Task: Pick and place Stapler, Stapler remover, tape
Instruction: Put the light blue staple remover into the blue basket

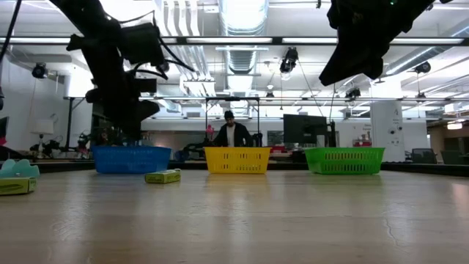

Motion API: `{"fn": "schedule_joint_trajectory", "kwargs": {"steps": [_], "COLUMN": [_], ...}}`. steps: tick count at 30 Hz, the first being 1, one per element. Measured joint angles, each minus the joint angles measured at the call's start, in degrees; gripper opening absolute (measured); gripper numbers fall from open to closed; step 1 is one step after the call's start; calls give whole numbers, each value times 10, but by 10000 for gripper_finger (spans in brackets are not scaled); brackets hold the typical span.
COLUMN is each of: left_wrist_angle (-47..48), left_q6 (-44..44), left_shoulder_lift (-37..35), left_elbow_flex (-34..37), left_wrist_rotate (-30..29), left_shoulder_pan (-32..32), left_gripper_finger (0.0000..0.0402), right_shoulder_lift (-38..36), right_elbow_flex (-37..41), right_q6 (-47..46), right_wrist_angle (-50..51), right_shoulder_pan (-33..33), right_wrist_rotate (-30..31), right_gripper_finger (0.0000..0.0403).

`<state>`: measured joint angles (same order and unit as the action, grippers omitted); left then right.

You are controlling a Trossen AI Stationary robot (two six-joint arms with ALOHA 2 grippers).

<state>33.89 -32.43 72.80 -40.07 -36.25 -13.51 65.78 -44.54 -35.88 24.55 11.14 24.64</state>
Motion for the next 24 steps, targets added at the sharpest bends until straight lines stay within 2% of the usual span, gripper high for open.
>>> {"fn": "schedule_joint_trajectory", "kwargs": {"steps": [8, 13, 19, 24], "left_wrist_angle": [33, 89, 95, 137], "left_q6": [-40, -105, -196, -300], "left_shoulder_lift": [-36, -69, -108, -104], "left_elbow_flex": [0, 0, 0, 1], "left_wrist_rotate": [130, 165, 202, 213], "left_shoulder_pan": [63, 139, 252, 336], "left_gripper_finger": [142, 158, 167, 167], "right_shoulder_lift": [0, 0, 0, 0], "right_elbow_flex": [5, 8, 10, 10], "right_q6": [0, -2, -2, -2], "right_wrist_angle": [0, 0, 0, -2], "right_shoulder_pan": [0, 0, 0, 0], "right_wrist_rotate": [0, 0, 0, 0], "right_gripper_finger": [77, 70, 60, 61]}}
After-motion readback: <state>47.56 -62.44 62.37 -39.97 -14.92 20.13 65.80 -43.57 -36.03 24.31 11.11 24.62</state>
